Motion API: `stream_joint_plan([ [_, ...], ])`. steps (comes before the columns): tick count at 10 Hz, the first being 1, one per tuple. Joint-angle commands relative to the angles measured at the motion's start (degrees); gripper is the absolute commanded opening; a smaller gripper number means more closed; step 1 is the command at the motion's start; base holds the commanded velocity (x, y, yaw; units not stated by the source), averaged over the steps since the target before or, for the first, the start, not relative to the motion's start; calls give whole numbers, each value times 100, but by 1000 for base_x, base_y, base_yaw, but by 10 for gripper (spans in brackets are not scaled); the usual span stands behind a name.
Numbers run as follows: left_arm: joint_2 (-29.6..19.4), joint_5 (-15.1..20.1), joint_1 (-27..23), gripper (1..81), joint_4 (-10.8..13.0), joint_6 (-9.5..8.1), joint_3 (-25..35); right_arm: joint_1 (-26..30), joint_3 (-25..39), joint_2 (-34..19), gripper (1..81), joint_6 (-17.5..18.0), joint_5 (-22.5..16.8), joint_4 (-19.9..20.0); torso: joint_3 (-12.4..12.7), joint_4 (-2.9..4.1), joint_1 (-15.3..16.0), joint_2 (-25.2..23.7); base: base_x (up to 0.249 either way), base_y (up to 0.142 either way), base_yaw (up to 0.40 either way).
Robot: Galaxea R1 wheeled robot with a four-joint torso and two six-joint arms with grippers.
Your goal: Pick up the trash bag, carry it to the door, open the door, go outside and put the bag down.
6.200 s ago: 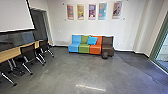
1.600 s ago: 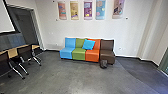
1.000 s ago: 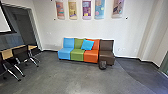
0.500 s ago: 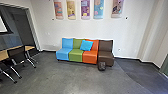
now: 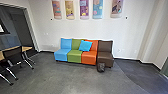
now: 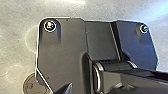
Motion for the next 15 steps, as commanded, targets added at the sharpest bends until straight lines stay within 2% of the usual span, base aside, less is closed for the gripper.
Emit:
stream_joint_plan([
  [1, 36, 303, -252, 811, -37, 2, -8, 213, 22, 57, 811, -44, -287, -43, 0, 0, 0, 0, 142, -64, 0],
  [10, 27, 303, -252, 811, -46, 2, -8, 205, 13, 57, 811, -44, -287, -43, 0, 0, -1, 0, 141, 0, 0],
  [15, 36, 303, -251, 811, -55, 2, -8, 213, 22, 65, 811, -44, -287, -35, 0, 0, 0, 0, 136, -68, 0],
])
